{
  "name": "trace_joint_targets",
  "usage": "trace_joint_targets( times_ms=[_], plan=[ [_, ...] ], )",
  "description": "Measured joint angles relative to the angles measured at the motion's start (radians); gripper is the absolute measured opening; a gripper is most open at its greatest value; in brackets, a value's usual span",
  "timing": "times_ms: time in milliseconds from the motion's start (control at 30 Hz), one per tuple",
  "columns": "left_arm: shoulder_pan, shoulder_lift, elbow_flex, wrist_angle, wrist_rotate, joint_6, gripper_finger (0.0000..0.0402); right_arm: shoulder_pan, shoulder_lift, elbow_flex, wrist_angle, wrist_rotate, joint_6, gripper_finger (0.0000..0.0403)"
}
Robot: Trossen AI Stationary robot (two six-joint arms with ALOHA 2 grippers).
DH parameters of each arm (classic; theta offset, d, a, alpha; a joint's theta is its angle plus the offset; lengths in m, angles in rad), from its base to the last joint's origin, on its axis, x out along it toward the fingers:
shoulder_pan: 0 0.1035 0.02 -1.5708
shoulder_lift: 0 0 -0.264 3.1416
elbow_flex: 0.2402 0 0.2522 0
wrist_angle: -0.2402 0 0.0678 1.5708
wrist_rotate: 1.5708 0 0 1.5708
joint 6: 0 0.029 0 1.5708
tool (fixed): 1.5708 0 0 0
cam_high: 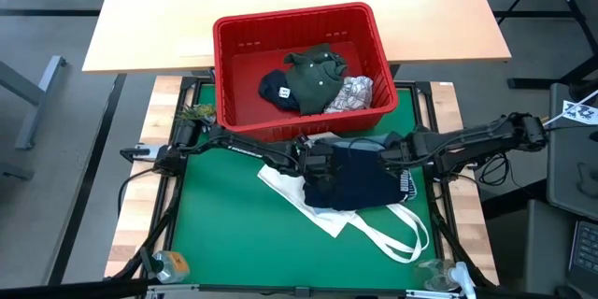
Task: Fold laundry
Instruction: Fold the dark blue boxer
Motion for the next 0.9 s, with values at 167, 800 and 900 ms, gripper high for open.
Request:
trace_joint_targets(
  times_ms=[167, 800, 900],
  plan=[
    [0.000, 0.000, 0.000, -0.026, -0.001, 0.000, 0.0004, 0.000, 0.000, -0.023, 0.002, 0.001, 0.006, 0.0209],
    [-0.021, -0.027, 0.000, -0.049, 0.000, 0.000, 0.0004, 0.000, -0.001, 0.049, -0.167, -0.019, -0.007, 0.0209],
    [-0.033, -0.039, 0.000, -0.063, 0.002, 0.000, 0.0004, 0.000, -0.001, 0.053, -0.179, -0.010, -0.007, 0.0209]
  ],
)
